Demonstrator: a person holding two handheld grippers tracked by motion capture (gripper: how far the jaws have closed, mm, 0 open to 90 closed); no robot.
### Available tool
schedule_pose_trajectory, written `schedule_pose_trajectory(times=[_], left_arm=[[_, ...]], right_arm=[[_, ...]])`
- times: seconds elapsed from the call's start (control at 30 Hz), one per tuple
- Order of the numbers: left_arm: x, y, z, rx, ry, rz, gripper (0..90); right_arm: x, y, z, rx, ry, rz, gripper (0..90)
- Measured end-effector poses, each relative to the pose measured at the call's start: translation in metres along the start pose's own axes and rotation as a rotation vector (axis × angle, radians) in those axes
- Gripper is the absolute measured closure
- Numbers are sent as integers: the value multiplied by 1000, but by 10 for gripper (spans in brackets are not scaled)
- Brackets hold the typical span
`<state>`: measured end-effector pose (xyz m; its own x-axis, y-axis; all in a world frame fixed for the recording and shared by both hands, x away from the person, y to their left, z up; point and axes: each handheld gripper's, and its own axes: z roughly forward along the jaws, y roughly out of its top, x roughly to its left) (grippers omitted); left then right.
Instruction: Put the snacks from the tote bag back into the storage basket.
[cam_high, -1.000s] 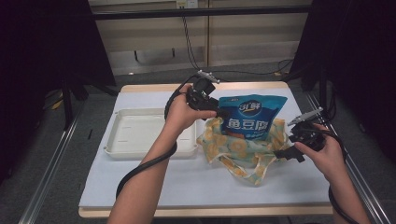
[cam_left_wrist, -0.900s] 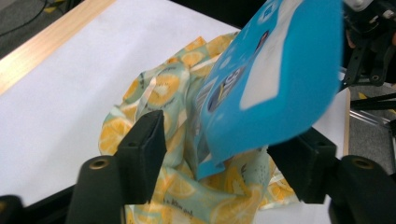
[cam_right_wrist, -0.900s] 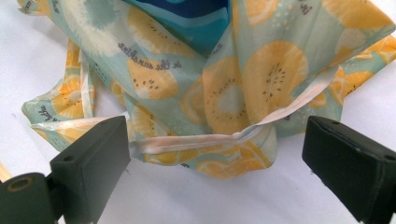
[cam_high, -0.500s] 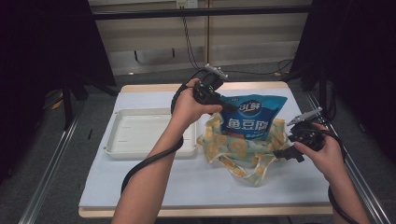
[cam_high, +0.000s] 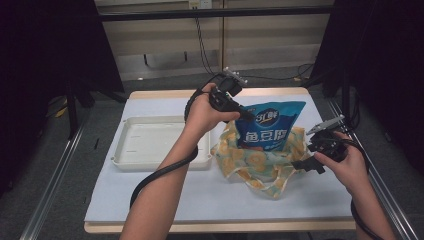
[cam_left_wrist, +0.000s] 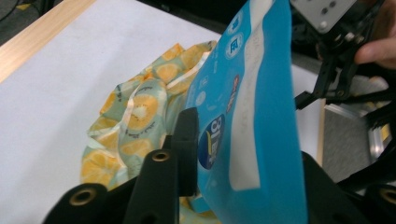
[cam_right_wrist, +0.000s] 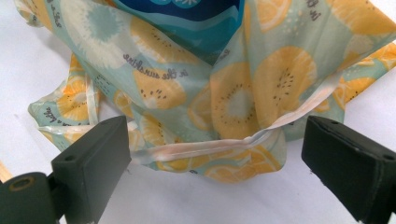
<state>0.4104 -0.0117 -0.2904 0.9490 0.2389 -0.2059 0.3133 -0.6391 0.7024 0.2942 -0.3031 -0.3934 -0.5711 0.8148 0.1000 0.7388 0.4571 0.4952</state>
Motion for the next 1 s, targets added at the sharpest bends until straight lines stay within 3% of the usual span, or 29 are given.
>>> schedule_pose_trajectory(times=[0.2, 0.33, 0.47, 0.6, 0.7, 1.0], left_arm=[[1, 6, 12, 14, -9, 15, 630], [2, 10, 17, 17, -11, 27, 634], [1, 12, 20, 8, -14, 39, 693], [0, 12, 22, -16, -44, 38, 847], [1, 10, 22, -27, -55, 43, 893], [0, 11, 21, -48, -39, 41, 900]], right_arm=[[-1, 0, 1, -4, 2, -3, 82], [-1, -1, 2, 1, 1, -4, 82], [0, 0, 2, 5, 2, -9, 82], [0, 0, 3, 5, 4, -10, 82], [0, 0, 3, 11, 7, -17, 82], [0, 0, 3, 9, 5, -17, 82]])
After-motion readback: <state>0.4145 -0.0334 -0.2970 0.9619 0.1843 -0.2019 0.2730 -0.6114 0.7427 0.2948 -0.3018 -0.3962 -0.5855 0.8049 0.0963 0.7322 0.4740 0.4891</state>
